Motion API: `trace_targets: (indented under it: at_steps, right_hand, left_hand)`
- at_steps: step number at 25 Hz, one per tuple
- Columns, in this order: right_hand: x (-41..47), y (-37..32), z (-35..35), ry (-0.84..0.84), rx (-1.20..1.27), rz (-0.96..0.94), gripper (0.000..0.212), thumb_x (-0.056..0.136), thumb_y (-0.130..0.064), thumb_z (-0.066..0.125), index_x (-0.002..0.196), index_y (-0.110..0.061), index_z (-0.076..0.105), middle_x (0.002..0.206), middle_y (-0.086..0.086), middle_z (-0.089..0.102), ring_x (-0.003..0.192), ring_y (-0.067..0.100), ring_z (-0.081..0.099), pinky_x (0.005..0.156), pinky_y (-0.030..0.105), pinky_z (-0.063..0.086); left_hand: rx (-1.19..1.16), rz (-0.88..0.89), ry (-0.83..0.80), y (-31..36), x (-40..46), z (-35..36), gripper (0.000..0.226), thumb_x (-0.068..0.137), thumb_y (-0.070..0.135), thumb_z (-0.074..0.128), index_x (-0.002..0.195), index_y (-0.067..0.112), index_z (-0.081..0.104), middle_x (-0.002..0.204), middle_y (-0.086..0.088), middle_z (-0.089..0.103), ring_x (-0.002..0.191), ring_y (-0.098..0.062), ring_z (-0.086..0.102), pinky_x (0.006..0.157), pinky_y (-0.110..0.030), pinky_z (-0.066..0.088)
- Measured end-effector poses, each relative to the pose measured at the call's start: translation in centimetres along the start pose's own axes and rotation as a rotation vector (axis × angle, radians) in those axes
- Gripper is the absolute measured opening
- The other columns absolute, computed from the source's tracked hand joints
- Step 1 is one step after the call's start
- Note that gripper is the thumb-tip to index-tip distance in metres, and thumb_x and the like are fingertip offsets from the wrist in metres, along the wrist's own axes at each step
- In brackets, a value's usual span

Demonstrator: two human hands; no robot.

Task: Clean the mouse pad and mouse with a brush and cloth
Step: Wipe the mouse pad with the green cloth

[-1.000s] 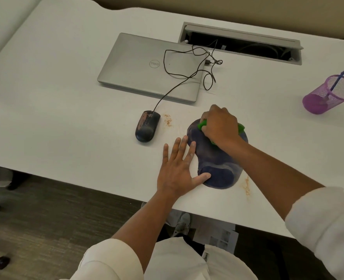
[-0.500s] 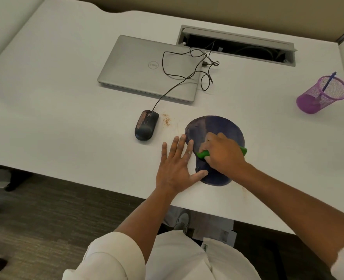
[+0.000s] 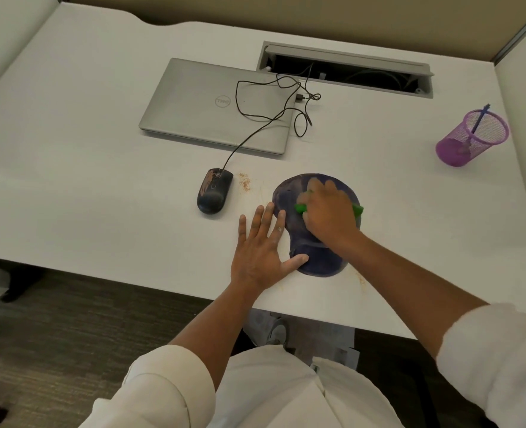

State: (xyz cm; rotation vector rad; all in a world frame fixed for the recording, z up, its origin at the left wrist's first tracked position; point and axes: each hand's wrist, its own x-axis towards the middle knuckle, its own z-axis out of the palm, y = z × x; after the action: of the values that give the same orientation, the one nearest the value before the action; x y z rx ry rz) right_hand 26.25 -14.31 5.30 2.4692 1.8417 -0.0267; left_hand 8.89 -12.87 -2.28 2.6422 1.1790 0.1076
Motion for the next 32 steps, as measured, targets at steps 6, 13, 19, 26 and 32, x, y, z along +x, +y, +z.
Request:
trace_targets:
  at_steps: [6,13,19,26,32]
  right_hand:
    - [-1.8,4.2,-1.1,-0.302,0.0,-0.384,0.016,0.085,-0.027,0.059,0.092,-0.035,0.072,0.098,-0.008,0.05,0.087,0.019,0.047,0.061,0.034,0.037]
    - [3.9,3.4,-0.5,-0.098,0.084,-0.01,0.024,0.087,-0.018,0.059,0.106,-0.027,0.07,0.108,0.004,0.053,0.095,0.026,0.05,0.07,0.037,0.042]
    - [-1.6,3.1,-0.4,-0.218,0.083,-0.143,0.019,0.086,-0.024,0.061,0.099,-0.034,0.07,0.105,-0.005,0.051,0.093,0.019,0.048,0.068,0.035,0.044]
    - [4.3,0.5,-1.6,-0.04,0.12,-0.137,0.02,0.092,-0.027,0.058,0.107,-0.031,0.07,0.11,0.001,0.054,0.098,0.025,0.05,0.073,0.038,0.045]
    - [7.2,1.0,-0.3,-0.015,0.11,0.063,0.022,0.093,-0.016,0.053,0.108,-0.021,0.069,0.112,0.008,0.052,0.1,0.029,0.051,0.075,0.04,0.047]
  left_hand:
    - [-0.003,0.007,0.013,-0.1,0.0,0.2,0.103,0.087,0.091,0.02,0.164,0.026,0.005,0.172,-0.003,-0.006,0.157,-0.021,-0.014,0.126,-0.052,-0.011]
    - [-0.022,0.001,0.022,-0.2,0.1,0.5,0.103,0.086,0.092,0.02,0.164,0.027,0.003,0.173,-0.002,-0.005,0.157,-0.02,-0.014,0.126,-0.052,-0.01]
    - [-0.011,0.005,0.022,-0.1,0.0,0.3,0.102,0.087,0.091,0.017,0.164,0.026,0.003,0.172,-0.004,-0.005,0.158,-0.021,-0.013,0.126,-0.054,-0.007]
    - [-0.014,-0.001,0.006,-0.2,0.1,0.4,0.101,0.087,0.09,0.018,0.164,0.027,-0.001,0.172,-0.002,-0.01,0.157,-0.018,-0.018,0.126,-0.053,-0.01]
    - [-0.021,-0.012,0.049,-0.2,0.2,1.1,0.1,0.088,0.09,0.022,0.164,0.028,0.005,0.172,-0.001,-0.005,0.158,-0.019,-0.013,0.125,-0.053,-0.008]
